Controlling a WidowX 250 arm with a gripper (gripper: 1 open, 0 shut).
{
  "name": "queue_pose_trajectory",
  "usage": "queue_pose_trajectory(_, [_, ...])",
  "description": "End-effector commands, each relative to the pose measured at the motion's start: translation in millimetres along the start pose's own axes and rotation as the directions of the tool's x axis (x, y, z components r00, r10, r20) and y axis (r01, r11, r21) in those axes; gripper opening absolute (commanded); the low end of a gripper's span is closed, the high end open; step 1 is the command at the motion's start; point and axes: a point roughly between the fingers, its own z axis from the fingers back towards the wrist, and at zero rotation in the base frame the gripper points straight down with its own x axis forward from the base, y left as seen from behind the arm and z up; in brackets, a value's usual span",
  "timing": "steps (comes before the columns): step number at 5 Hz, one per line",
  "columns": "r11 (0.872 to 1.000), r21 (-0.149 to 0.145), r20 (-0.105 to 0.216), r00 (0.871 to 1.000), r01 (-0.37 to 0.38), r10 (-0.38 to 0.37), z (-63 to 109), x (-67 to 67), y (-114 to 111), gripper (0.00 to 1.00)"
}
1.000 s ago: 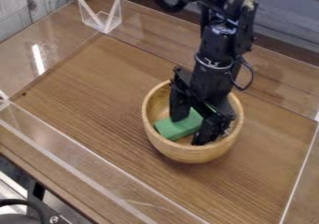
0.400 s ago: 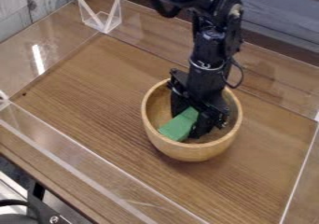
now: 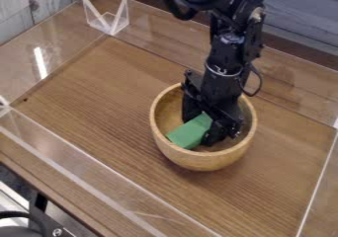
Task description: Remove the green block from the brown bowl and put it on the table
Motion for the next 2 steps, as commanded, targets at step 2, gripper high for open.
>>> queue_pose_trajectory(2, [0.999,-0.012,0.028,0.999,0.031,-0.031,0.9,-6.0,-17.0,1.0])
